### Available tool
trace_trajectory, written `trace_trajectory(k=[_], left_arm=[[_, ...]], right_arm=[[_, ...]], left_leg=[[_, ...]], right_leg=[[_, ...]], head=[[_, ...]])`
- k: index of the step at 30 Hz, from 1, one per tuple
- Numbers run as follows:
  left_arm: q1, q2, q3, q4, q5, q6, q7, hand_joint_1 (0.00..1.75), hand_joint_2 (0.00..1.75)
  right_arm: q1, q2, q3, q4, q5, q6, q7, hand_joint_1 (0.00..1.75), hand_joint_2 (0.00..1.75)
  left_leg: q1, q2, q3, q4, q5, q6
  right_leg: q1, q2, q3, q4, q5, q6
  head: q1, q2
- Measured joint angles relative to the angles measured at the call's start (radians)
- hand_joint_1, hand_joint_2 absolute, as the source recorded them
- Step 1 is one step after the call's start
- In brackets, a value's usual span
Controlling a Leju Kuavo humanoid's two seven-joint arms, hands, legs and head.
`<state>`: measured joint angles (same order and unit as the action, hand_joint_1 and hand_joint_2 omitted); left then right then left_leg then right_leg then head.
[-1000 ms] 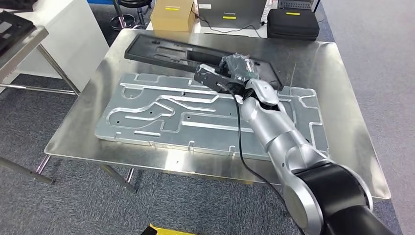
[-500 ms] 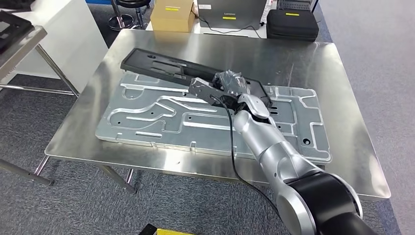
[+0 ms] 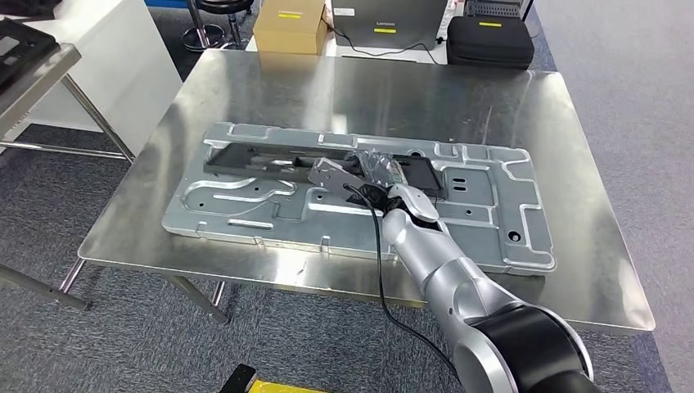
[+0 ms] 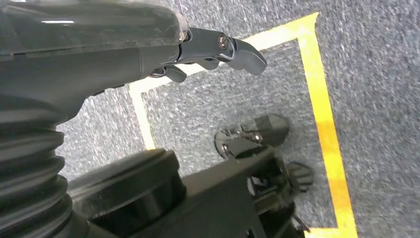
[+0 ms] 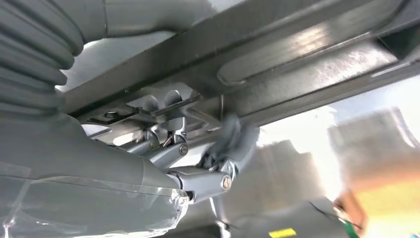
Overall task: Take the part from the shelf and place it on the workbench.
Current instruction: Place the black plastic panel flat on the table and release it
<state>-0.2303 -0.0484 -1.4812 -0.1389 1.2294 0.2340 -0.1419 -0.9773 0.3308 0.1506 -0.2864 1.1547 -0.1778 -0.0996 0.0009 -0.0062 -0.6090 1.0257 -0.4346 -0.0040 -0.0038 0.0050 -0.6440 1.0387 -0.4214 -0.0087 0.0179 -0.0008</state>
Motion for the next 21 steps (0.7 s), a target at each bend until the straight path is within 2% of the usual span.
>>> trace_trajectory(k=[2, 3, 5, 6, 7, 8, 9, 10, 12, 13, 15, 17, 19, 21], left_arm=[[-0.002, 0.000, 0.004, 0.000, 0.006, 0.006, -0.002, 0.00, 1.75], [-0.003, 0.000, 0.006, 0.000, 0.010, 0.009, -0.002, 0.00, 1.75], [-0.004, 0.000, 0.009, 0.000, 0.013, 0.013, -0.003, 0.00, 1.75], [-0.004, 0.000, 0.009, 0.000, 0.014, 0.013, -0.004, 0.00, 1.75], [-0.004, 0.000, 0.010, 0.000, 0.014, 0.014, -0.005, 0.00, 1.75], [-0.004, 0.000, 0.010, 0.000, 0.015, 0.015, -0.006, 0.00, 1.75], [-0.005, 0.000, 0.011, 0.000, 0.015, 0.015, -0.006, 0.00, 1.75], [-0.006, 0.000, 0.012, 0.000, 0.015, 0.016, -0.007, 0.00, 1.75], [-0.010, -0.001, 0.014, 0.000, 0.016, 0.020, -0.010, 0.00, 1.75], [-0.012, -0.001, 0.015, 0.000, 0.016, 0.024, -0.012, 0.00, 1.75], [-0.015, -0.001, 0.016, 0.000, 0.019, 0.031, -0.020, 0.00, 1.75], [-0.018, -0.001, 0.016, 0.000, 0.023, 0.038, -0.027, 0.00, 1.75], [-0.026, -0.002, 0.016, 0.000, 0.024, 0.043, -0.034, 0.00, 1.75], [-0.035, -0.003, 0.016, 0.000, 0.018, 0.045, -0.039, 0.00, 1.75]], right_arm=[[0.007, 0.001, 0.000, 0.001, 0.003, 0.001, 0.007, 0.00, 0.00], [0.008, 0.001, 0.000, 0.001, 0.004, 0.001, 0.009, 0.00, 0.00], [0.010, 0.002, 0.000, 0.002, 0.005, 0.001, 0.016, 0.00, 0.00], [0.013, 0.002, -0.001, 0.003, 0.004, 0.002, 0.021, 0.00, 0.00], [0.016, 0.001, -0.002, 0.004, 0.004, 0.002, 0.027, 0.00, 0.00], [0.018, 0.001, -0.002, 0.005, 0.004, 0.002, 0.031, 0.00, 0.00], [0.019, 0.001, -0.003, 0.005, 0.003, 0.001, 0.034, 0.00, 0.00], [0.018, 0.000, -0.004, 0.006, 0.003, 0.001, 0.038, 0.00, 0.00], [0.015, -0.001, -0.005, 0.006, 0.000, 0.000, 0.041, 0.00, 0.00], [0.013, -0.003, -0.007, 0.006, -0.006, -0.002, 0.042, 0.00, 0.00], [0.009, -0.007, -0.017, 0.005, -0.030, -0.006, 0.042, 0.00, 0.00], [0.002, -0.013, -0.038, 0.004, -0.076, -0.006, 0.041, 0.00, 0.00], [-0.013, -0.023, -0.074, 0.002, -0.141, 0.005, 0.045, 0.00, 0.00], [-0.033, -0.033, -0.124, 0.001, -0.200, 0.021, 0.055, 0.00, 0.00]], left_leg=[[0.002, 0.000, -0.009, 0.023, -0.019, -0.011], [0.004, 0.001, -0.024, 0.060, -0.042, -0.017], [0.008, 0.001, -0.078, 0.182, -0.102, -0.026], [0.011, 0.001, -0.105, 0.239, -0.121, -0.030], [0.013, 0.001, -0.120, 0.269, -0.124, -0.033], [0.016, 0.001, -0.117, 0.261, -0.109, -0.035], [0.018, 0.001, -0.097, 0.217, -0.079, -0.037], [0.021, 0.002, -0.064, 0.148, -0.045, -0.038], [0.021, 0.002, -0.008, 0.036, -0.008, -0.034], [0.019, 0.001, 0.004, 0.010, -0.004, -0.029], [0.015, -0.001, 0.004, 0.004, -0.004, -0.013], [0.015, -0.001, 0.006, -0.002, 0.003, 0.002], [0.015, 0.000, 0.007, -0.007, 0.007, 0.014], [0.011, 0.000, 0.005, -0.007, 0.008, 0.021]], right_leg=[[-0.004, -0.001, 0.004, -0.007, 0.004, -0.009], [-0.007, -0.001, 0.006, -0.010, 0.005, -0.013], [-0.007, -0.001, 0.007, -0.011, 0.005, -0.017], [-0.007, -0.001, 0.008, -0.011, 0.004, -0.018], [-0.007, -0.001, 0.008, -0.010, 0.004, -0.017], [-0.008, -0.001, 0.008, -0.010, 0.003, -0.017], [-0.010, 0.000, 0.009, -0.009, 0.002, -0.015], [-0.010, 0.000, 0.010, -0.007, 0.001, -0.012], [-0.008, 0.002, 0.008, -0.003, -0.001, -0.001], [-0.007, 0.002, 0.007, -0.002, -0.001, 0.005], [-0.007, 0.002, 0.006, -0.005, 0.003, 0.017], [-0.010, 0.001, 0.000, 0.011, -0.010, 0.027], [-0.011, 0.000, -0.039, 0.097, -0.060, 0.033], [-0.010, 0.000, -0.102, 0.228, -0.116, 0.034]], head=[[-0.001, 0.000], [-0.002, 0.000], [-0.005, 0.000], [-0.005, 0.000], [-0.005, 0.000], [-0.005, 0.000], [-0.005, 0.000], [-0.005, 0.000], [-0.005, 0.000], [-0.005, 0.000], [-0.005, 0.000], [-0.005, 0.000], [-0.005, 0.000], [-0.005, 0.000]])
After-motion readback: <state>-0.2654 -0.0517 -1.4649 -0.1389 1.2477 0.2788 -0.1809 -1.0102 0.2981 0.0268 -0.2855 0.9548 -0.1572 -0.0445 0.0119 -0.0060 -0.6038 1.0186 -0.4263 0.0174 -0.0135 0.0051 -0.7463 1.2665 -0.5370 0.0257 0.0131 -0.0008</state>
